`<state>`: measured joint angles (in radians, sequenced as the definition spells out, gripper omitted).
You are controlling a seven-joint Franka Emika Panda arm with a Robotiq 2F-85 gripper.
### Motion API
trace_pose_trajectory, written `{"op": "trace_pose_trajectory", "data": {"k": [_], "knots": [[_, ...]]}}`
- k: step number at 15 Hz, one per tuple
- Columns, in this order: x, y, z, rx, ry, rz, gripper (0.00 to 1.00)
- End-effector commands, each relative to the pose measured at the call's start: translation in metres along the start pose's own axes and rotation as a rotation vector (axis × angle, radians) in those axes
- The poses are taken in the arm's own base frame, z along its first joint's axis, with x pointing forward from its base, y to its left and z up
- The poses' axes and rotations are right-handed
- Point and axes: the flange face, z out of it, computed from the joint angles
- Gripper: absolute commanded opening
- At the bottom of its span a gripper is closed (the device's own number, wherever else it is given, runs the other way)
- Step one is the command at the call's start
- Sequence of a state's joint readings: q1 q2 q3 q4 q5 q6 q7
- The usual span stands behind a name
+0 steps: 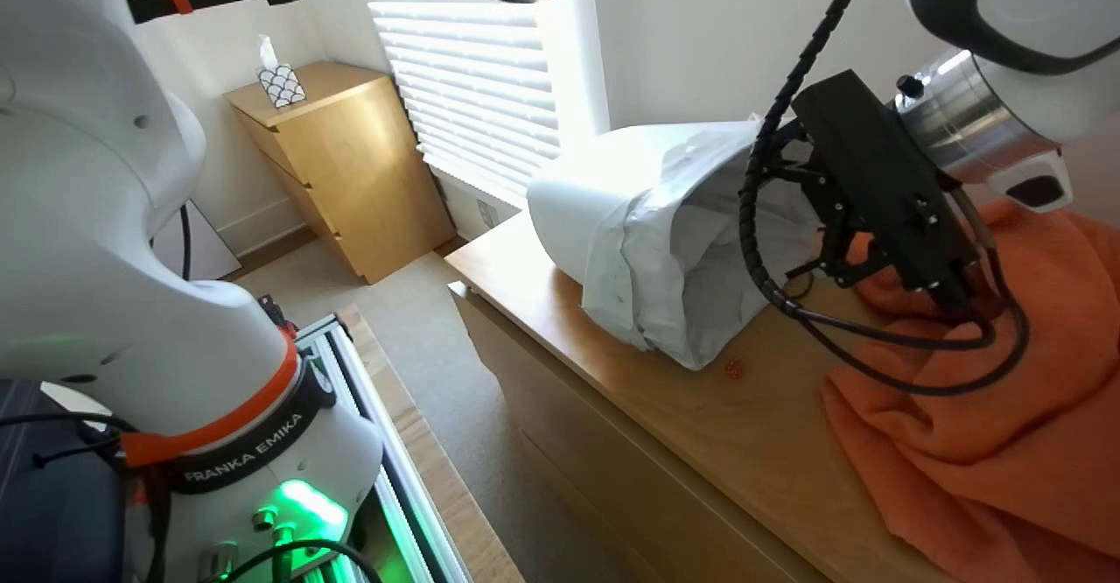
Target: Lay the bin on its side by pulling it to the right
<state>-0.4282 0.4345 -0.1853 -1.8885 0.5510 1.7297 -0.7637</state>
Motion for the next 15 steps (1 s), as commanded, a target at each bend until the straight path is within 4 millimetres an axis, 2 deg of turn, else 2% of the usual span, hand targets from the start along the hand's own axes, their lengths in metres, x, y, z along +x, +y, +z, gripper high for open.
{"op": "trace_pose_trajectory", "data": {"k": [1, 11, 15], "knots": [[-0.024, -0.023, -0.010, -0.061, 0.045, -0.004, 1.00], [-0.053, -0.078, -0.061, -0.347, 0.158, 0.028, 1.00], [-0.074, -0.104, -0.081, -0.375, 0.162, -0.046, 1.00]]}}
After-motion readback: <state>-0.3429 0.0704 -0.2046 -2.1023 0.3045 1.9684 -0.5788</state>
